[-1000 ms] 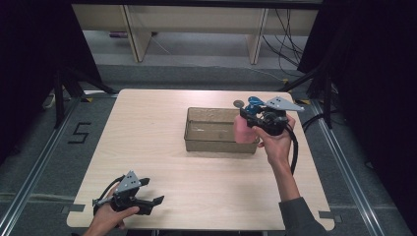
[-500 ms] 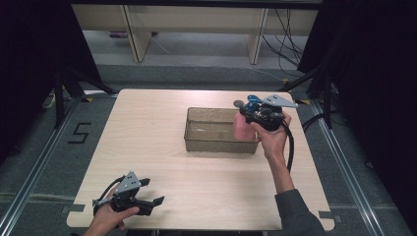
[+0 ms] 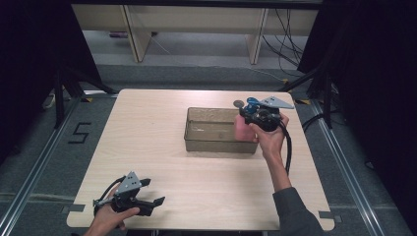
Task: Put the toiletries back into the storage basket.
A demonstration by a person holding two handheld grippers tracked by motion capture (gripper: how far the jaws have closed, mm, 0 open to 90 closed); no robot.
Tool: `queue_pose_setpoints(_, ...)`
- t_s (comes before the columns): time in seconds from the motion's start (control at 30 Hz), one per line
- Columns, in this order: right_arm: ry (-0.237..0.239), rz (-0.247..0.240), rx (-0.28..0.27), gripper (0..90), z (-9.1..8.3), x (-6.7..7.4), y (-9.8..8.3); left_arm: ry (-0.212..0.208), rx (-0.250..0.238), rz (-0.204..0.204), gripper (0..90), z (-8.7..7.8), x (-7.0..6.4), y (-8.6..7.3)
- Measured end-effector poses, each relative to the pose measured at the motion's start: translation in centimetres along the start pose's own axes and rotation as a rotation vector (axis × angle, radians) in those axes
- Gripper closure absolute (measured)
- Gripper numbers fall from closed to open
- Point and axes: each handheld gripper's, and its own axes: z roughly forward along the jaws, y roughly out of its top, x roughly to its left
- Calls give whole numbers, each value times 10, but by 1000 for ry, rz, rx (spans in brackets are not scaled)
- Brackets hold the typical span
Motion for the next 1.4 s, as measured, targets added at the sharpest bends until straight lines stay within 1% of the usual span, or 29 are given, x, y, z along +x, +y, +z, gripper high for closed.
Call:
queue_pose_setpoints(0.03,-12,-1,4,532,0,-2,-2,4,14,-1,148,-2,1,1)
queue_pose_setpoints(0.17,-16,-8,8,532,2,-5,-5,0,5,-3,148,-2,2,1)
queue_pose_setpoints(0.2,-21,9,10,532,2,-5,-7,2,10,-4,148,-2,2,1)
queue_pose_setpoints(0.23,-20,-18,18,531,2,-7,-8,4,19,2,148,-2,2,1)
queue_pose_setpoints(0.27,-15,6,19,531,3,-5,-10,4,19,2,147,-2,2,1)
queue_pose_setpoints(0.3,-16,-14,21,532,4,-7,-11,1,5,-4,147,-2,2,1)
queue_pose_setpoints(0.4,-9,-3,25,531,4,-8,-12,3,6,-4,148,-2,2,1)
queue_pose_setpoints(0.5,-26,-10,27,532,4,-8,-14,13,3,-7,148,-3,2,1)
queue_pose_setpoints(0.53,-25,-17,28,532,4,-10,-16,20,14,4,147,-3,3,1)
queue_pose_setpoints(0.57,-23,-14,27,531,4,-10,-16,12,1,-10,147,-3,2,1)
queue_pose_setpoints(0.6,-23,-14,27,531,4,-10,-16,12,1,-10,148,-3,2,1)
queue_pose_setpoints(0.63,-21,1,37,532,3,-10,-16,14,2,-9,148,-3,2,1)
queue_pose_setpoints(0.67,-21,34,45,531,2,-7,-18,5,9,-2,147,-3,3,1)
queue_pose_setpoints(0.7,-22,5,38,531,3,-9,-19,2,6,-1,148,-3,2,0)
queue_pose_setpoints(0.83,-17,-4,42,532,4,-8,-22,7,-1,-3,148,-3,2,1)
queue_pose_setpoints(0.87,-36,-30,38,531,3,-9,-22,5,10,-2,148,-4,2,1)
queue_pose_setpoints(0.9,-22,-2,44,531,4,-7,-24,6,9,0,147,-3,3,1)
queue_pose_setpoints(0.97,-23,3,50,531,4,-5,-24,7,9,-8,148,-3,2,1)
queue_pose_setpoints(1.0,-19,-8,45,531,4,-6,-25,15,1,-11,147,-3,2,1)
queue_pose_setpoints(1.03,-22,-31,49,532,4,-7,-25,4,8,-3,147,-4,2,0)
queue_pose_setpoints(1.07,-11,-25,49,531,5,-7,-25,7,7,-1,148,-3,2,0)
queue_pose_setpoints(1.1,-19,19,62,531,4,-3,-26,7,9,-9,148,-3,2,1)
queue_pose_setpoints(1.13,-11,-12,53,531,5,-6,-26,8,9,-9,147,-3,2,1)
queue_pose_setpoints(1.17,-14,8,52,531,4,-4,-26,7,9,-9,147,-3,2,1)
queue_pose_setpoints(1.2,-22,-8,56,532,5,-5,-27,13,17,6,147,-4,3,1)
queue_pose_setpoints(1.23,-15,7,52,531,5,-5,-29,13,12,-3,148,-4,2,0)
queue_pose_setpoints(1.27,-15,7,52,531,5,-5,-29,13,12,-3,147,-4,2,0)
queue_pose_setpoints(1.3,-17,-14,52,531,6,-8,-29,14,0,-13,148,-3,2,1)
queue_pose_setpoints(1.4,-27,-27,51,531,5,-10,-30,16,9,-9,148,-4,1,1)
